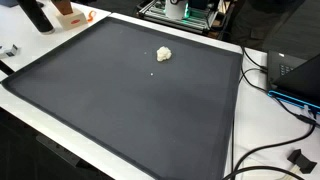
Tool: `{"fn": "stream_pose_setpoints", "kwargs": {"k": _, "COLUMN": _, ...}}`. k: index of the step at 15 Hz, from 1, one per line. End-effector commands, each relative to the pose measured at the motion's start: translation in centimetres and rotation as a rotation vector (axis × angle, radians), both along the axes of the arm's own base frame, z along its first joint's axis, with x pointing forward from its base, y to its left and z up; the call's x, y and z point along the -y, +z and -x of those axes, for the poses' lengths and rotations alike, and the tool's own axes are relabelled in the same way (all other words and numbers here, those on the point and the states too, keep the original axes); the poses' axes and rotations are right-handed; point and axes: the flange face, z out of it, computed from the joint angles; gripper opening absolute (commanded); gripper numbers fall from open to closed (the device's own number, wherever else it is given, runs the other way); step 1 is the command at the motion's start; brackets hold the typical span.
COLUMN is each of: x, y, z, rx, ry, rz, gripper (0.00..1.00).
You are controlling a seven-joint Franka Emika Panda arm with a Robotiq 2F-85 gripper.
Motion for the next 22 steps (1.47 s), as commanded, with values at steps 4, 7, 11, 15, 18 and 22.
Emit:
{"fn": "stream_pose_setpoints", "kwargs": {"k": 4, "x": -0.22, "y": 0.06, "z": -0.33, "rx": 0.003, "ry": 0.007, "rz": 0.004, "gripper": 0.78}}
{"fn": "stream_pose_setpoints", "kwargs": {"k": 7, "x": -0.5, "y": 0.08, "z": -0.58, "rx": 0.005, "ry": 0.015, "rz": 0.008, "gripper": 0.58}}
{"fn": "stream_pose_setpoints", "kwargs": {"k": 11, "x": -0.5, "y": 0.32, "z": -0.62, "rx": 0.008, "ry": 0.015, "rz": 0.015, "gripper": 0.26}}
{"fn": "stream_pose_setpoints", "kwargs": {"k": 15, "x": -0.42, "y": 0.46, "z": -0.58, "rx": 0.014, "ry": 0.008, "rz": 0.014, "gripper": 0.01}}
{"fn": "stream_pose_setpoints", "kwargs": {"k": 18, "x": -0.31, "y": 0.58, "z": -0.58, "rx": 0.02, "ry": 0.002, "rz": 0.013, "gripper": 0.02}}
{"fn": "stream_pose_setpoints", "kwargs": {"k": 22, "x": -0.42, "y": 0.56, "z": -0.5, "rx": 0.009, "ry": 0.004, "rz": 0.019, "gripper": 0.13}}
